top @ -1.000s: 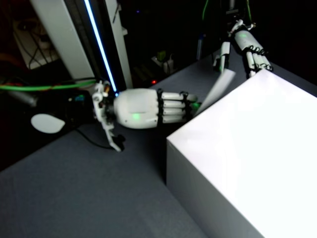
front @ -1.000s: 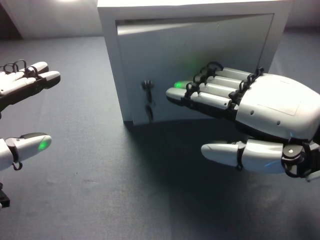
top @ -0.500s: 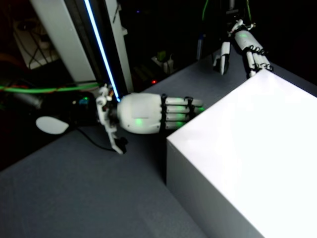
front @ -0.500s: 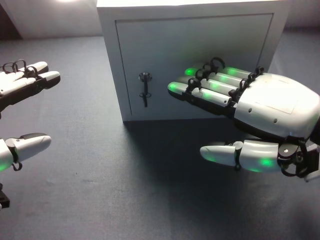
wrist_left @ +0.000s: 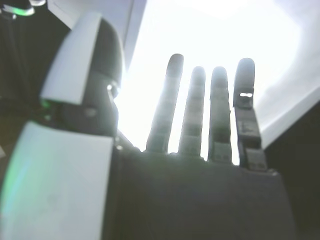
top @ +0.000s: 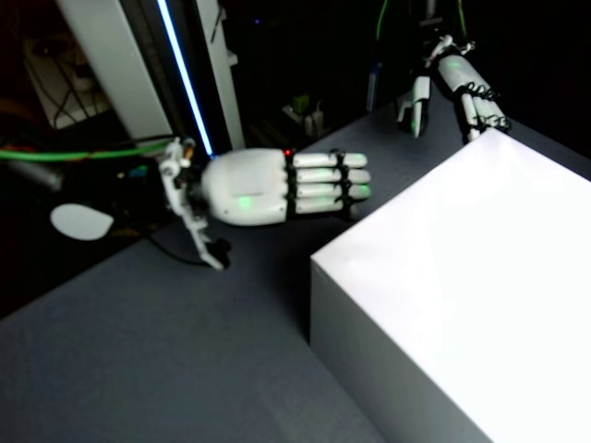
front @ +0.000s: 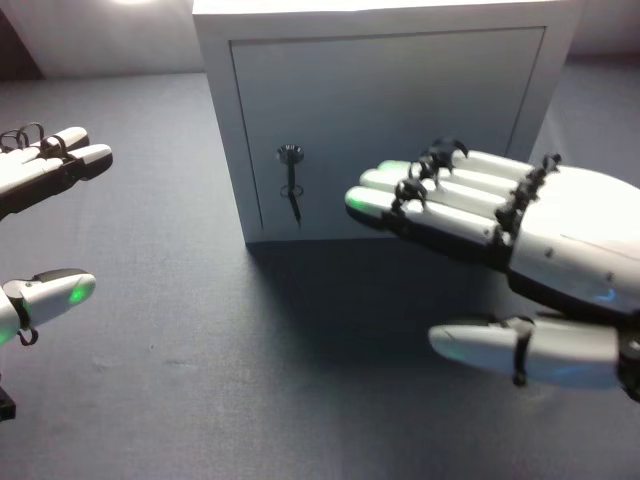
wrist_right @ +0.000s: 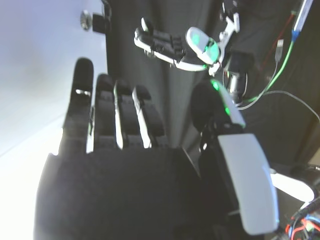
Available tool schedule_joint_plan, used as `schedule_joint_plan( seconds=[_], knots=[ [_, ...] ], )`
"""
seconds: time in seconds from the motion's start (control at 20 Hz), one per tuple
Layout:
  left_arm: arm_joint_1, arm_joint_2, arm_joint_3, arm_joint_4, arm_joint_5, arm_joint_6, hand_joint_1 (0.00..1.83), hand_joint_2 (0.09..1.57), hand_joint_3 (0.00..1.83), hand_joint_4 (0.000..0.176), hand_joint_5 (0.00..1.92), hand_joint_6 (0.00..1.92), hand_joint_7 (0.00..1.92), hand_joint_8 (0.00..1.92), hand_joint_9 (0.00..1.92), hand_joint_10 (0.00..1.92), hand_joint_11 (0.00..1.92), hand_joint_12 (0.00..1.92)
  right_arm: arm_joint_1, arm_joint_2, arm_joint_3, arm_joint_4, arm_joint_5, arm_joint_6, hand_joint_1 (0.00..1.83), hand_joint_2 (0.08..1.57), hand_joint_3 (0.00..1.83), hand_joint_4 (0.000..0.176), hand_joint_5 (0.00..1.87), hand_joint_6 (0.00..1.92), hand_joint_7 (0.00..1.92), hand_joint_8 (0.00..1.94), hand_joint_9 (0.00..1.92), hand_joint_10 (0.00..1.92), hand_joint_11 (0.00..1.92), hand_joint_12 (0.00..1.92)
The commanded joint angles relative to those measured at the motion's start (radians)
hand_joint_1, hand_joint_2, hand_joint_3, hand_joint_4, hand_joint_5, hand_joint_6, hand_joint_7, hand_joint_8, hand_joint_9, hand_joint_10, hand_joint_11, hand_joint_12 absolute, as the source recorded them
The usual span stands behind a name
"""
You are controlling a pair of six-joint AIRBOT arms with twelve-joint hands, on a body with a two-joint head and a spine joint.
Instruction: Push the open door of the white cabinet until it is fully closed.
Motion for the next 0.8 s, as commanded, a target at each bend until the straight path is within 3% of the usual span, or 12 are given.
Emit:
schedule_joint_plan(
  seconds=[0.0,0.1,0.2,0.3,0.45,0.55,0.6,0.75],
  knots=[
    [0.0,0.003,-0.002,-0.027,-0.137,-0.006,0.65,1.28,0.0,0.0,0.24,0.0,0.1,0.0,0.15,0.02,0.0,0.96,0.002,0.013,-0.009,0.019,0.159,0.007,0.3,1.4,0.0,0.0,0.02,0.01,0.02,0.0,0.09,0.01,0.0,0.59],
    [0.01,0.005,-0.006,-0.036,-0.155,-0.006,0.71,1.26,0.0,0.0,0.25,0.0,0.13,0.01,0.18,0.02,0.0,1.0,-0.028,0.055,-0.032,0.024,0.186,0.007,0.19,1.4,0.0,0.0,0.0,0.0,0.06,0.02,0.08,0.0,0.0,0.59],
    [0.02,0.007,-0.01,-0.042,-0.17,-0.006,0.67,1.26,0.0,0.0,0.24,0.0,0.14,0.0,0.16,0.0,0.0,0.96,-0.068,0.087,-0.05,0.048,0.219,0.006,0.24,1.4,0.0,0.0,0.0,0.0,0.06,0.01,0.08,0.01,0.0,1.0],
    [0.022,0.01,-0.014,-0.044,-0.183,-0.003,0.66,1.26,0.0,0.0,0.23,0.0,0.14,0.0,0.15,0.0,0.0,0.93,-0.129,0.15,-0.078,0.115,0.272,-0.033,0.23,1.4,0.0,0.0,0.01,0.01,0.03,0.0,0.07,0.01,0.0,1.04],
    [0.022,0.017,-0.018,-0.044,-0.188,0.002,0.61,1.26,0.0,0.0,0.19,0.0,0.12,0.0,0.14,0.0,0.0,0.89,-0.211,0.218,-0.112,0.216,0.349,-0.099,0.09,1.39,0.0,0.0,0.04,0.01,0.0,0.0,0.01,0.01,0.0,0.71],
    [0.022,0.021,-0.022,-0.047,-0.201,0.008,0.56,1.27,0.0,0.0,0.16,0.0,0.1,0.0,0.11,0.0,0.0,0.83,-0.262,0.26,-0.132,0.287,0.41,-0.149,0.08,1.37,0.0,0.0,0.06,0.01,0.01,0.0,0.0,0.0,0.0,0.38],
    [0.022,0.023,-0.023,-0.051,-0.213,0.009,0.55,1.26,0.0,0.0,0.14,0.0,0.08,0.0,0.09,0.0,0.0,0.81,-0.305,0.283,-0.142,0.343,0.466,-0.177,0.07,1.38,0.0,0.0,0.01,0.0,0.0,0.0,0.0,0.0,0.0,0.07],
    [0.022,0.029,-0.025,-0.062,-0.233,0.019,0.46,1.24,0.0,0.0,0.03,0.0,0.0,0.0,0.0,0.0,0.0,0.63,-0.376,0.31,-0.152,0.449,0.555,-0.228,0.16,1.36,0.0,0.0,0.0,0.0,0.0,0.0,0.0,0.0,0.0,0.0]
  ],
)
